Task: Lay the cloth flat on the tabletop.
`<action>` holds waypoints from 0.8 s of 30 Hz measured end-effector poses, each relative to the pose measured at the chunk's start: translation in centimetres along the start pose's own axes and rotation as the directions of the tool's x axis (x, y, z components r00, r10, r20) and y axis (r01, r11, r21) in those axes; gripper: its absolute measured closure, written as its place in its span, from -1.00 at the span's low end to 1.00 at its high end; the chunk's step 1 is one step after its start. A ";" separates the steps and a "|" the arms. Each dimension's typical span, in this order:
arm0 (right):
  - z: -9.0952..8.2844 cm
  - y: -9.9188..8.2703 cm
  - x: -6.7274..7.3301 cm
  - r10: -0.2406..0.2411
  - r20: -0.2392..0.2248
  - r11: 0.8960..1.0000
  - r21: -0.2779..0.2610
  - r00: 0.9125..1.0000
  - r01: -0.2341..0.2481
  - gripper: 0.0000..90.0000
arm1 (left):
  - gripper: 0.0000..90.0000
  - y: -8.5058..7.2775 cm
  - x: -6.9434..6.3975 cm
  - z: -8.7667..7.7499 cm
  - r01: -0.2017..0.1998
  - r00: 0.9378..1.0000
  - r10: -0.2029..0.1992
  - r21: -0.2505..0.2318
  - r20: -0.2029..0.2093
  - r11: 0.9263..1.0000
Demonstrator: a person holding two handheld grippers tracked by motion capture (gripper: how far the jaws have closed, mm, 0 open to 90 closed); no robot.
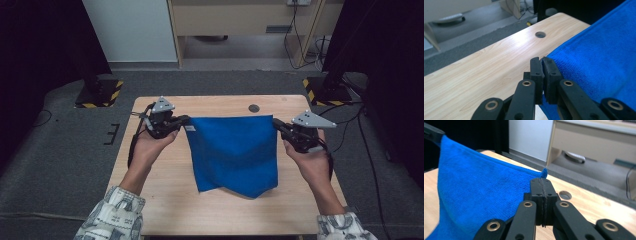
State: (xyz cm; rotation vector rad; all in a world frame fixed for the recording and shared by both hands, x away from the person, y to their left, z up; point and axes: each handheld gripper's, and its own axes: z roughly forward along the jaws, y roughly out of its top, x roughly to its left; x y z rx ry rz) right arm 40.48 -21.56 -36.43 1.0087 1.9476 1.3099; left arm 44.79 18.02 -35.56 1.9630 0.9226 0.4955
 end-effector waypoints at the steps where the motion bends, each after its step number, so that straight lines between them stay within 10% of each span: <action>1: 0.7 -0.4 -0.4 0.009 0.008 1.000 0.010 1.000 -0.009 1.00 | 0.94 0.0 0.2 0.7 0.004 1.000 -0.004 0.006 -0.008 1.000; 24: 12.0 -5.7 -5.2 0.110 0.113 0.967 0.216 0.987 -0.133 1.00 | 0.94 -2.1 3.5 12.9 0.076 0.991 -0.060 0.136 -0.117 0.988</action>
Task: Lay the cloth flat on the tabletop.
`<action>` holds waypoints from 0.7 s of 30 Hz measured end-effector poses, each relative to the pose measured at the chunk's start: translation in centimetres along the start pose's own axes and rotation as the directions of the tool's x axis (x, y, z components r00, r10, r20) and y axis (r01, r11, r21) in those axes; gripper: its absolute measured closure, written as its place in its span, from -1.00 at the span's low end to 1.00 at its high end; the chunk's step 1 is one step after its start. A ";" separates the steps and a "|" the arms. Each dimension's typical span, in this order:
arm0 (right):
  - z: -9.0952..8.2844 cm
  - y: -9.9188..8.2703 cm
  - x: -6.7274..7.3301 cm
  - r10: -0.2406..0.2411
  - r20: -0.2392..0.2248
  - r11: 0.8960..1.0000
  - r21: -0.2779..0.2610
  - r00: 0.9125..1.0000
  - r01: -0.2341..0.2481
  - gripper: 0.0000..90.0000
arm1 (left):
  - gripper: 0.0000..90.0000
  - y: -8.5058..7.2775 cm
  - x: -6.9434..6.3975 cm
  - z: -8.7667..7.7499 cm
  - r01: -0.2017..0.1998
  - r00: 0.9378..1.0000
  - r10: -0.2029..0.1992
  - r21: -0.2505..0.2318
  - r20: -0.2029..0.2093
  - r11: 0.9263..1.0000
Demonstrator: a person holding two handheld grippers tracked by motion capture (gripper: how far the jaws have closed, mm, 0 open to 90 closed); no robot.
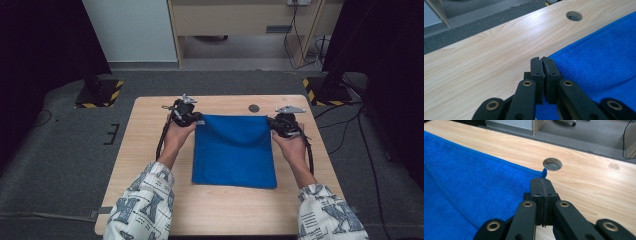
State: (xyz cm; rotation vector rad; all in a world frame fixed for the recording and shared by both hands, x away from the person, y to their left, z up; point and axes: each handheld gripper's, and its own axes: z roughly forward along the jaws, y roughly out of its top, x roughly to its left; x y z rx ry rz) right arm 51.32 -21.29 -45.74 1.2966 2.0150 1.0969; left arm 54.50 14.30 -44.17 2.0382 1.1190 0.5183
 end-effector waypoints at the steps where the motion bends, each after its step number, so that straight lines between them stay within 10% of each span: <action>1: 0.4 0.0 0.0 0.002 0.004 1.000 0.005 1.000 -0.002 1.00 | 0.94 -0.1 0.2 0.3 0.005 1.000 -0.005 0.006 -0.003 1.000; 21: 4.7 -1.5 -1.7 0.050 0.054 0.997 0.061 0.997 -0.053 0.91 | 0.89 -1.5 1.4 4.2 0.019 1.000 -0.020 -0.029 -0.024 0.999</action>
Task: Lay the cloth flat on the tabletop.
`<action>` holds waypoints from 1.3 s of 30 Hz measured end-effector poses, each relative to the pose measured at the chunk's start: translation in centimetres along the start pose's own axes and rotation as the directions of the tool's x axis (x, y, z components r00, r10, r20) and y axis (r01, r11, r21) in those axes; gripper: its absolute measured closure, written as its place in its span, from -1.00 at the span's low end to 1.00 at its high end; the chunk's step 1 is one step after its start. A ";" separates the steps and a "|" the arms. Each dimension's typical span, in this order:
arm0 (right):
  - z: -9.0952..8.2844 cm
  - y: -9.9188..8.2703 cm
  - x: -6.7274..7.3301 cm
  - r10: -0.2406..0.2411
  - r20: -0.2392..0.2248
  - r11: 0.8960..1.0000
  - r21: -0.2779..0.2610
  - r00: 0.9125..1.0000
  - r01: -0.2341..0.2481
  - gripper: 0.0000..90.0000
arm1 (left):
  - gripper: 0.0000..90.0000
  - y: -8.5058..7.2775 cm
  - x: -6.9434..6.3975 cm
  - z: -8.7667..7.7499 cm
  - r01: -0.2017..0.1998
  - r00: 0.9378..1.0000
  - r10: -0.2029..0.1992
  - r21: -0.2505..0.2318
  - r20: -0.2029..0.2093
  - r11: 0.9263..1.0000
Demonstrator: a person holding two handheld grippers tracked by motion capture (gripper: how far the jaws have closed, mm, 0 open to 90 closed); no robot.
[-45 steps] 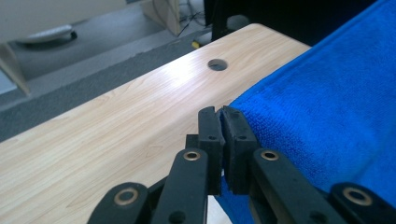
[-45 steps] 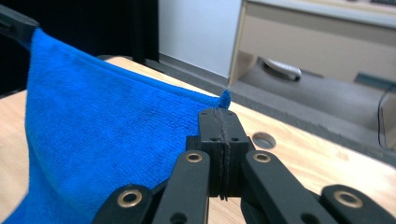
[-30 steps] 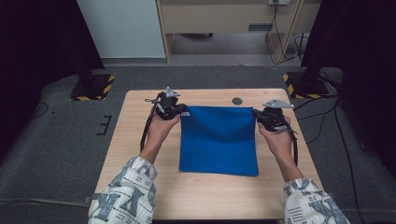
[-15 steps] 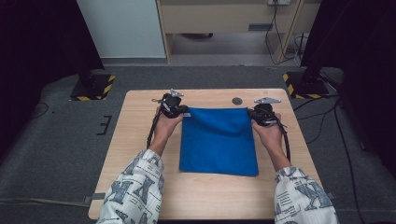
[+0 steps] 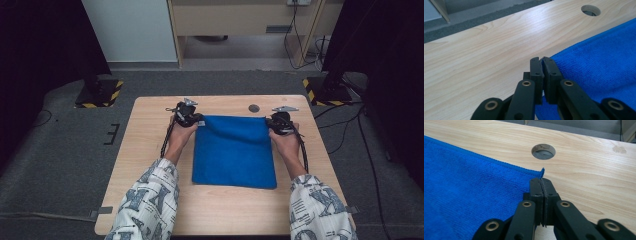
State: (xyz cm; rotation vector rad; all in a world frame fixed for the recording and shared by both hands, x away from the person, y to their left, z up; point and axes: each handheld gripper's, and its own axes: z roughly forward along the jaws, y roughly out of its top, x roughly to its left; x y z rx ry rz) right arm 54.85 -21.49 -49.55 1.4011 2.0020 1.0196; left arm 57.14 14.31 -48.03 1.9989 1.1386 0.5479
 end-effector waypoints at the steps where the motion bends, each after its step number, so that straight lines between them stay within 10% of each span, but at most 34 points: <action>1: 0.1 -0.1 -0.1 0.006 0.016 1.000 -0.006 1.000 -0.006 0.73 | 0.82 0.0 0.0 0.1 -0.003 1.000 0.003 -0.017 -0.015 1.000; 7: 0.2 -0.2 -0.5 0.002 0.097 1.000 -0.022 0.995 0.000 -0.16 | 0.13 0.4 0.5 -0.8 -0.021 0.998 0.016 -0.080 -0.064 0.997; 22: -3.1 -0.2 0.5 -0.030 0.017 1.000 -0.006 0.999 0.030 -0.48 | -0.20 0.6 -1.4 -5.8 -0.080 0.996 0.077 -0.069 -0.052 0.994; 39: -4.5 -1.8 6.5 -0.131 -0.150 0.991 -0.010 0.980 0.131 0.06 | -0.27 -2.8 -1.6 -8.5 -0.088 0.996 0.089 -0.053 0.020 0.995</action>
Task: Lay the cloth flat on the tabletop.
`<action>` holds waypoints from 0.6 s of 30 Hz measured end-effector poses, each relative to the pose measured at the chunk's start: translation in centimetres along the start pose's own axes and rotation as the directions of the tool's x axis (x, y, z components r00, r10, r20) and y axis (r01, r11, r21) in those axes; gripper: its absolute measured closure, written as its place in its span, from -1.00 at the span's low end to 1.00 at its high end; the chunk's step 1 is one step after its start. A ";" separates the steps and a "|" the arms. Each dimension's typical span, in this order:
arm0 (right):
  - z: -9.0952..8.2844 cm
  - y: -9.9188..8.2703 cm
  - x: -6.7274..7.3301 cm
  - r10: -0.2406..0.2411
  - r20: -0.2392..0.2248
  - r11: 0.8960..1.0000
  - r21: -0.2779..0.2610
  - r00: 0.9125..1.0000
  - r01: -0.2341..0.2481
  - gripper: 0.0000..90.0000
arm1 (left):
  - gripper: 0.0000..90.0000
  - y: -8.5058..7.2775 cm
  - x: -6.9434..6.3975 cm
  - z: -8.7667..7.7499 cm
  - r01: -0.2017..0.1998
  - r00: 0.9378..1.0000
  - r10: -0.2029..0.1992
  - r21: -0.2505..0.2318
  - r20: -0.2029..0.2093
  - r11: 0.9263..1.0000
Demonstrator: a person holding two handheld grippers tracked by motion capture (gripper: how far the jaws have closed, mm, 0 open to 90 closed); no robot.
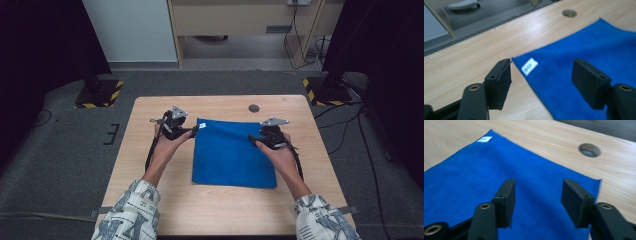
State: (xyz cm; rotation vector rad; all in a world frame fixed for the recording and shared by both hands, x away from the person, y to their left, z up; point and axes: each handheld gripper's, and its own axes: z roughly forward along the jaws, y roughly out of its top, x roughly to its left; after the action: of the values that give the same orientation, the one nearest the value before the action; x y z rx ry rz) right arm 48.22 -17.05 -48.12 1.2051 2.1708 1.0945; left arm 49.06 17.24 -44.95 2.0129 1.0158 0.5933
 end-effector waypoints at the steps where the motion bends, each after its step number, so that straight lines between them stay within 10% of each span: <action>1: 0.0 -0.1 0.4 -0.005 -0.008 1.000 0.000 1.000 0.005 0.10 | -0.26 -0.3 -0.1 -0.1 -0.001 1.000 0.001 0.004 0.001 1.000; 18: 0.6 0.6 7.7 -0.111 -0.172 0.994 -0.021 0.979 0.110 0.53 | -0.40 -1.7 0.9 -0.7 0.010 1.000 -0.010 -0.008 0.010 1.000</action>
State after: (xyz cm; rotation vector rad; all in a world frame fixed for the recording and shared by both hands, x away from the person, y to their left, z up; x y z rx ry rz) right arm 44.81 -10.04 -47.87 1.0038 2.3270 1.2012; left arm 48.31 18.91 -45.93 2.0006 1.0157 0.5800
